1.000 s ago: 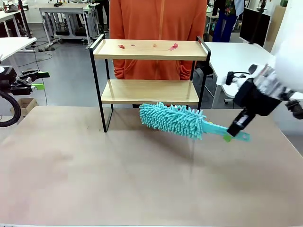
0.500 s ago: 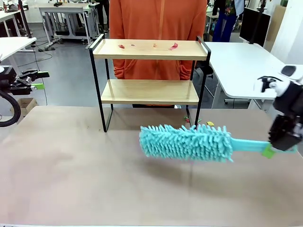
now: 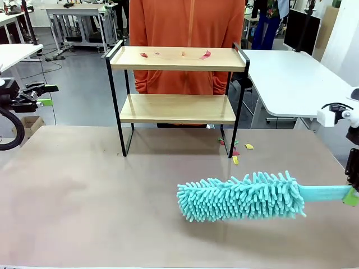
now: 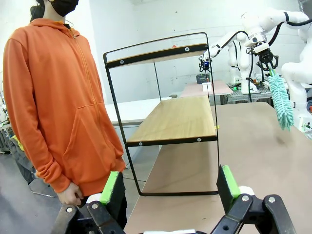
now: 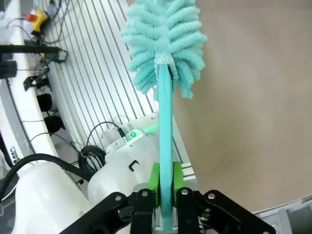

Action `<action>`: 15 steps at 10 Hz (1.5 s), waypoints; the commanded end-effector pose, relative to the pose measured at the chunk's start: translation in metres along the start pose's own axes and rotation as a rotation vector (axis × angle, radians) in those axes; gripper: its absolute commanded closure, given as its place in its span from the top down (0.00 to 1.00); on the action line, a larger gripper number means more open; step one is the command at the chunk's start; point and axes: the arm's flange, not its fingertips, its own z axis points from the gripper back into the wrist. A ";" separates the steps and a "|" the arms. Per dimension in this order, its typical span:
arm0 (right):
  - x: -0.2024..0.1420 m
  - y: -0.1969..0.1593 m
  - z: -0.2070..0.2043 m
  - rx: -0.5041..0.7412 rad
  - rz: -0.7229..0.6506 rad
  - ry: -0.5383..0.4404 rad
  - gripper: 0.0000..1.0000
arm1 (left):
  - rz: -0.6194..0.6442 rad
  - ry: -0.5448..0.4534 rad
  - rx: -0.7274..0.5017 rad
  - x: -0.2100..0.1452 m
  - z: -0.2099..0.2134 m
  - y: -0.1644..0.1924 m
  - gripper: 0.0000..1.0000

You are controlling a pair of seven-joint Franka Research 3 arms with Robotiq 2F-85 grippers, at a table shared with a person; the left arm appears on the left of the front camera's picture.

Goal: Clean the shelf.
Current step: Clean the specific section of the Shelf indicated by the human with the Duster.

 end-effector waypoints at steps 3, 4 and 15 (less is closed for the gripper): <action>0.001 0.000 0.005 -0.027 -0.003 -0.025 0.13 | -0.009 0.004 -0.004 0.003 0.001 -0.002 1.00; 0.001 0.000 0.005 -0.027 -0.003 -0.025 0.13 | -0.009 0.004 -0.004 0.003 0.001 -0.002 1.00; 0.001 0.000 0.005 -0.027 -0.003 -0.025 0.13 | -0.009 0.004 -0.004 0.003 0.001 -0.002 1.00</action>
